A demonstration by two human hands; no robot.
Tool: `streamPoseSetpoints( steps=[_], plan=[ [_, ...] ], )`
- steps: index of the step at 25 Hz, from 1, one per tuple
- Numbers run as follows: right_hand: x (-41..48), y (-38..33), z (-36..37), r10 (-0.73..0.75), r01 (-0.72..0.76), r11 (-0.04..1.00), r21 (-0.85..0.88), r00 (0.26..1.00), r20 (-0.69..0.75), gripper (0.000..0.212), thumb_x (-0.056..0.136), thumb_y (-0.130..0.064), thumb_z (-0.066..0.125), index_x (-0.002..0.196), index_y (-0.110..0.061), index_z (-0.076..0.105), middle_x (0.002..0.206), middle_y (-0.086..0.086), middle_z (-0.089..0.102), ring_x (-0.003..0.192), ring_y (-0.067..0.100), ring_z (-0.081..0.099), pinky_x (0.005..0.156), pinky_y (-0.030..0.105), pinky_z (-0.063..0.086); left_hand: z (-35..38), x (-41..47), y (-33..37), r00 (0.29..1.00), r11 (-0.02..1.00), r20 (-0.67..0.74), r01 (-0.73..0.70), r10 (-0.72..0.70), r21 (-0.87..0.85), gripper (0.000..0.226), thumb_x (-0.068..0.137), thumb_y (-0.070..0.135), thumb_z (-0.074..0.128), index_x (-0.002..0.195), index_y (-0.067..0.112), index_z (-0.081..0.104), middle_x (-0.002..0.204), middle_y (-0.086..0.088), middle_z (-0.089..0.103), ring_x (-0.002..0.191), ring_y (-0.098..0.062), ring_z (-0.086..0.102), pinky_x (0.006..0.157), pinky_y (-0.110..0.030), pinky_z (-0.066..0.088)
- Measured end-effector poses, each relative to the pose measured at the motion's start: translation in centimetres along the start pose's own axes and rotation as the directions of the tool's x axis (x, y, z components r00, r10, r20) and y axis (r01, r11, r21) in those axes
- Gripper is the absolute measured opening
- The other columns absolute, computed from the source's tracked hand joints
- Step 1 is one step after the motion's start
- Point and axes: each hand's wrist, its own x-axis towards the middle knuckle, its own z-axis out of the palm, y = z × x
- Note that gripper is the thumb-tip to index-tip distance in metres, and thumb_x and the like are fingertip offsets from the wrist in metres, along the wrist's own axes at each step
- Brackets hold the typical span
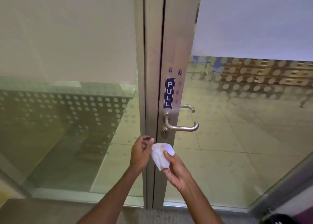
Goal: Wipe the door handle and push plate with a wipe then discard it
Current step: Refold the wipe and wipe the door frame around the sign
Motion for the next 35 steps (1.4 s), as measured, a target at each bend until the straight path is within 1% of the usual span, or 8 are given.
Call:
streamPoseSetpoints(
  steps=[3,6,9,11,14,20,23,35],
  plan=[
    [0.9,-1.2,3.7,-0.183,0.184,0.983,0.014,0.982,-0.053,0.045,0.089,-0.013,0.058,0.132,-0.001,0.051,0.117,0.020,0.066,0.094,0.026,0.070,0.060,0.027,0.060,-0.8,2.5,3.1,0.887,0.892,-0.197,-0.359,0.418,0.275,0.024,0.100,0.032,0.050,0.106,0.013,0.064,0.099,0.003,0.063,0.090,-0.018,0.057,0.081,-0.038,0.050],
    [2.0,-4.0,7.8,-0.526,0.495,0.837,-0.232,0.846,-0.091,0.032,0.095,-0.009,0.055,0.127,-0.010,0.057,0.111,0.011,0.072,0.098,0.025,0.069,0.081,0.037,0.058,-1.7,6.9,7.8,0.699,0.664,-0.155,-0.553,0.698,0.503,0.038,0.097,0.036,0.045,0.119,0.010,0.063,0.123,-0.007,0.061,0.113,-0.026,0.054,0.095,-0.041,0.043],
    [2.6,-7.6,11.1,-0.862,0.696,0.383,-0.607,0.506,0.036,0.037,0.097,-0.003,0.051,0.128,-0.021,0.061,0.123,0.004,0.068,0.111,0.012,0.064,0.086,0.021,0.054,-2.2,11.6,12.8,0.569,0.468,-0.092,-0.561,0.817,0.683,0.054,0.099,0.040,0.042,0.143,0.008,0.046,0.150,-0.016,0.041,0.140,-0.029,0.034,0.113,-0.043,0.028],
    [3.4,-9.4,12.5,-0.940,0.680,0.047,-0.732,0.278,0.198,0.053,0.095,0.008,0.044,0.138,-0.022,0.053,0.141,-0.004,0.055,0.130,0.003,0.049,0.098,0.012,0.045,-2.2,14.1,15.1,0.533,0.399,-0.070,-0.532,0.843,0.747,0.065,0.102,0.045,0.033,0.154,0.007,0.023,0.161,-0.016,0.021,0.152,-0.027,0.012,0.122,-0.047,0.015],
    [5.5,-10.8,13.7,-0.895,0.491,-0.351,-0.797,0.074,0.440,0.073,0.081,0.018,0.044,0.145,-0.016,0.041,0.154,0.000,0.036,0.144,0.011,0.030,0.115,0.036,0.035,-1.8,16.7,16.6,0.484,0.302,-0.023,-0.507,0.875,0.807,0.073,0.103,0.050,0.024,0.158,0.011,-0.004,0.166,-0.009,-0.010,0.153,-0.022,-0.012,0.124,-0.049,0.000],
    [9.5,-12.2,12.6,-0.747,0.189,-0.637,-0.747,0.088,0.659,0.080,0.074,0.029,0.041,0.146,-0.004,0.030,0.155,0.008,0.028,0.147,0.021,0.022,0.122,0.038,0.017,-1.0,18.9,16.3,0.432,0.277,-0.030,-0.522,0.901,0.807,0.066,0.105,0.045,0.016,0.157,0.014,-0.010,0.164,-0.002,-0.020,0.153,-0.018,-0.013,0.124,-0.047,-0.009],
    [11.0,-11.7,12.6,-0.717,0.151,-0.674,-0.723,0.102,0.689,0.063,0.086,0.016,0.036,0.146,0.000,0.029,0.156,0.011,0.022,0.148,0.022,0.014,0.122,0.038,0.016,-0.7,19.4,16.0,0.391,0.279,-0.056,-0.541,0.919,0.793,0.063,0.105,0.040,0.015,0.157,0.015,-0.010,0.165,0.000,-0.017,0.153,-0.017,-0.012,0.123,-0.047,-0.011],
    [12.3,-11.5,12.1,-0.629,0.108,-0.761,-0.640,0.121,0.768,0.065,0.085,0.015,0.037,0.147,0.002,0.024,0.156,0.017,0.021,0.149,0.025,0.012,0.123,0.037,0.011,-0.4,19.9,15.7,0.333,0.259,-0.080,-0.537,0.939,0.803,0.067,0.103,0.037,0.024,0.158,0.015,-0.007,0.165,0.000,-0.017,0.153,-0.017,-0.012,0.123,-0.050,-0.010]
  ],
)
